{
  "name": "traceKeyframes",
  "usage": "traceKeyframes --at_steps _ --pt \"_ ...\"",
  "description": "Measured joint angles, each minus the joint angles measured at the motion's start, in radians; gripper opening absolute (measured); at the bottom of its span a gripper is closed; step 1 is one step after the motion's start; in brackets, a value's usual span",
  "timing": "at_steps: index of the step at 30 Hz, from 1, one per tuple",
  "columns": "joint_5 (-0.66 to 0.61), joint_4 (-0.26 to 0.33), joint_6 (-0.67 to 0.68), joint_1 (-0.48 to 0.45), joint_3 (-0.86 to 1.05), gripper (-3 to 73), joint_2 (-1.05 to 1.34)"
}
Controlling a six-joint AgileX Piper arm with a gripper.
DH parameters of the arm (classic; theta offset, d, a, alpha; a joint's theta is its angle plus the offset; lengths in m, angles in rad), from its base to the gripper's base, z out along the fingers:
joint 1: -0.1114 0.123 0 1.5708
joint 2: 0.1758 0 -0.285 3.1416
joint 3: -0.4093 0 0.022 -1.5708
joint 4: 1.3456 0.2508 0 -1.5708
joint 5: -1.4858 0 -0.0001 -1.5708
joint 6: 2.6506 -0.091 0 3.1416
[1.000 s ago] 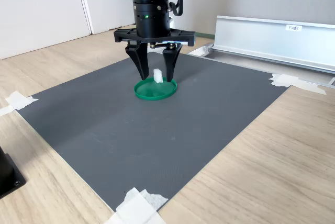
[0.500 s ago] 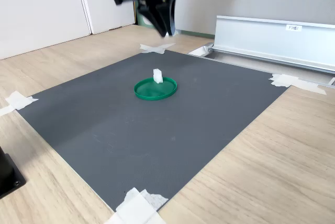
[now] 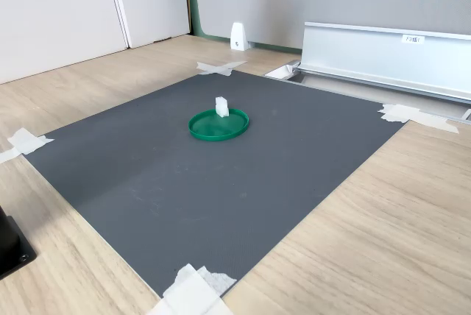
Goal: Grasp a white terminal and put it on the green lid.
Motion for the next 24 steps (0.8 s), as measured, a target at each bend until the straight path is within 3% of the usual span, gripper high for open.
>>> traceKeyframes --at_steps 10,24 --pt "0.182 0.003 -0.005 0.000 0.353 -0.7 0.431" --pt "0.200 0.005 -0.003 0.000 0.586 -0.7 0.864"
